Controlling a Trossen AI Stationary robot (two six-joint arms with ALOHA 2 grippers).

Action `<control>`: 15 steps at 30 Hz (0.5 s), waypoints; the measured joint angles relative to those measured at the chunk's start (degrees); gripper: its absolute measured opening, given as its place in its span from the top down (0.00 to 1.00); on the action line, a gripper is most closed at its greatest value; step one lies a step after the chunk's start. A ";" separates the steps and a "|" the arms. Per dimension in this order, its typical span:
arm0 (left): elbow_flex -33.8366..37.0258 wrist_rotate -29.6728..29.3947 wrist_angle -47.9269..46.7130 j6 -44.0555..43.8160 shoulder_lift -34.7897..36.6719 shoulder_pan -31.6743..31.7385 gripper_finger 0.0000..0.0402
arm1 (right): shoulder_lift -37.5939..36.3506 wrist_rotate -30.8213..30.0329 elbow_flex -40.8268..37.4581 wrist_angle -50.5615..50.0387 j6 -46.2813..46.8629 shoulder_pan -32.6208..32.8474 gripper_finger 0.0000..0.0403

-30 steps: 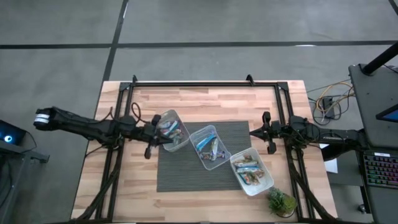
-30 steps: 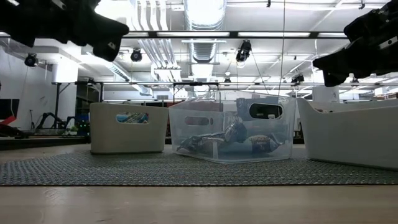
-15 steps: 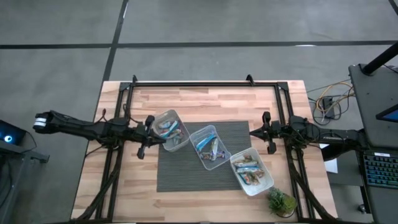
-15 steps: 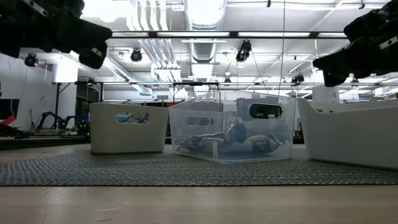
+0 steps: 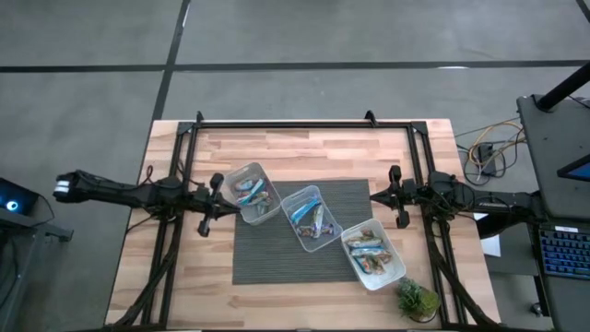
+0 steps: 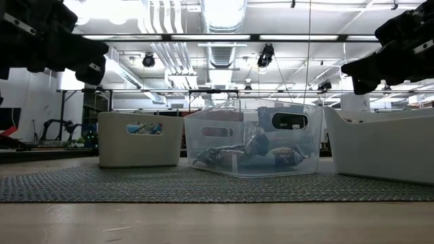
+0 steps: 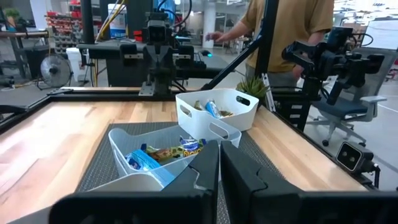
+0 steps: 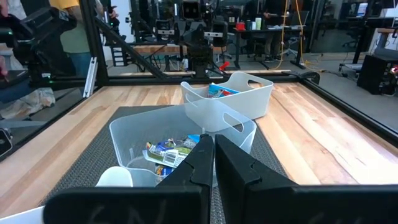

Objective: Pick and place Granola Bars by type
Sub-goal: Return to Home Position

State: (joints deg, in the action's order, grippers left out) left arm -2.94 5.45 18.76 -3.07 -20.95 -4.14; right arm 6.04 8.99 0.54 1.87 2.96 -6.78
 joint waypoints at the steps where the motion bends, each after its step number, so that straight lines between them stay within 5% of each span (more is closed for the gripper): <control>1: 0.32 0.00 -0.06 -0.06 0.65 0.00 1.00 | 0.00 0.02 0.02 0.00 -0.02 0.01 0.98; 15: 1.25 0.07 -11.10 0.37 12.17 0.00 1.00 | 0.00 0.02 0.00 0.00 -0.01 0.01 0.98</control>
State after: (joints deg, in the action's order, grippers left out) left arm -1.69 5.52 7.66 -2.70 -8.77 -4.14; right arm 6.04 9.01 0.54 1.87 2.95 -6.76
